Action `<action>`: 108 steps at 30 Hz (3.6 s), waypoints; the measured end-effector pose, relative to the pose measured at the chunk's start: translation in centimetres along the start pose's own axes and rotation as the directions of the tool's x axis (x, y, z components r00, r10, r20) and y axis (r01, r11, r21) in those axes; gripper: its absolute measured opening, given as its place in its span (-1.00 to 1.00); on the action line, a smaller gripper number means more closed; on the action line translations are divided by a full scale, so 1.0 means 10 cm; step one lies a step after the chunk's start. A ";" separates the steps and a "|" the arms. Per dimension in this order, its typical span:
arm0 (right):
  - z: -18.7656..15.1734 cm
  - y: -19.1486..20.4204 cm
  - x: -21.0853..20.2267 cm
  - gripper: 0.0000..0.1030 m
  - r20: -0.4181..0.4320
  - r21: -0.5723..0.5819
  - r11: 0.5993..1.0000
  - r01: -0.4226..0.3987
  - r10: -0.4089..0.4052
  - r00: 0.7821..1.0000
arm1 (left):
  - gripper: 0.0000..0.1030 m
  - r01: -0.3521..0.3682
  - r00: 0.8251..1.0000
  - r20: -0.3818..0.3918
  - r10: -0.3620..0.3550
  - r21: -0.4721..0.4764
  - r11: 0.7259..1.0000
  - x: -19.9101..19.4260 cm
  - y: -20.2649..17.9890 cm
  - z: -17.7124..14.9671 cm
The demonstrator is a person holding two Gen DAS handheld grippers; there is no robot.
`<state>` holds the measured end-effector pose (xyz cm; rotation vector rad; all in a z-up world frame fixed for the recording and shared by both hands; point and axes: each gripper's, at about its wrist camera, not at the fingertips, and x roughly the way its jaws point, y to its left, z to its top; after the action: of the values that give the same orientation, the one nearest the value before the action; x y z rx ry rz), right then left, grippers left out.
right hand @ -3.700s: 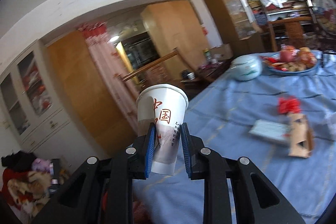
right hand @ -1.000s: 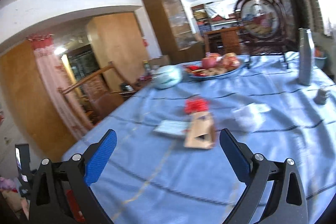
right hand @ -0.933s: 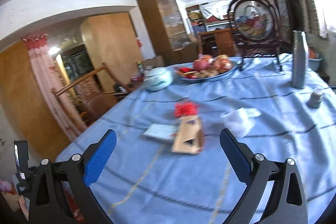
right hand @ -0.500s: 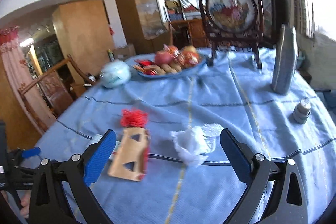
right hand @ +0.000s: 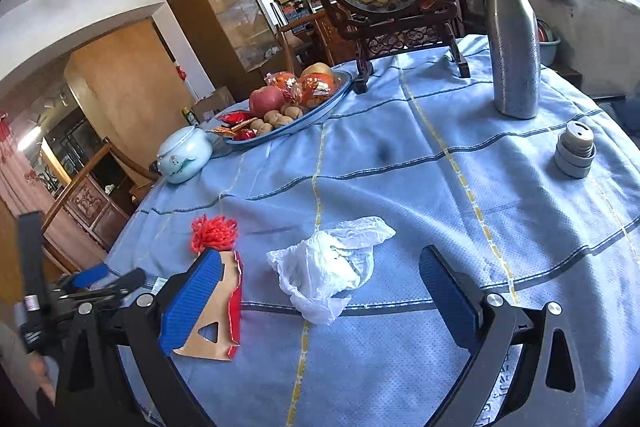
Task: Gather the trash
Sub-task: 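Move both tools back over the table toward the white medicine box, then grasp the white medicine box with the left tool, then grasp the crumpled white plastic bag with the right tool while the left tool holds the box, then carry the medicine box and plastic bag with both tools over the red basket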
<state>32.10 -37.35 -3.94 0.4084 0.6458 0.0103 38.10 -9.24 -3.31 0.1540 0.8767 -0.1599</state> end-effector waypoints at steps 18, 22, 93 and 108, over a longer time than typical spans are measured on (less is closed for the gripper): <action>0.01 0.05 0.03 0.89 -0.032 -0.009 1.000 -0.014 0.013 0.999 | 0.87 0.043 0.985 -0.169 -0.040 0.017 0.999 0.54 0.08 0.07; 0.00 0.06 0.01 0.89 -0.035 -0.009 0.999 -0.031 0.030 0.999 | 0.87 0.047 0.972 -0.231 -0.039 0.028 0.999 0.52 0.20 -0.09; -0.07 0.23 0.03 -0.79 -0.034 -0.103 0.991 -0.085 0.082 0.996 | -0.09 0.238 0.971 0.075 -0.228 -0.174 0.956 -0.62 0.85 -0.87; -0.15 0.52 -0.37 -0.77 0.084 -0.229 0.966 -0.118 0.141 0.986 | -0.09 -0.040 0.982 0.152 0.115 -0.423 0.905 -2.02 2.01 -2.00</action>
<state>28.88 -32.55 -0.98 0.2309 0.5116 0.1850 14.43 15.91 1.10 -0.2250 0.7106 0.0919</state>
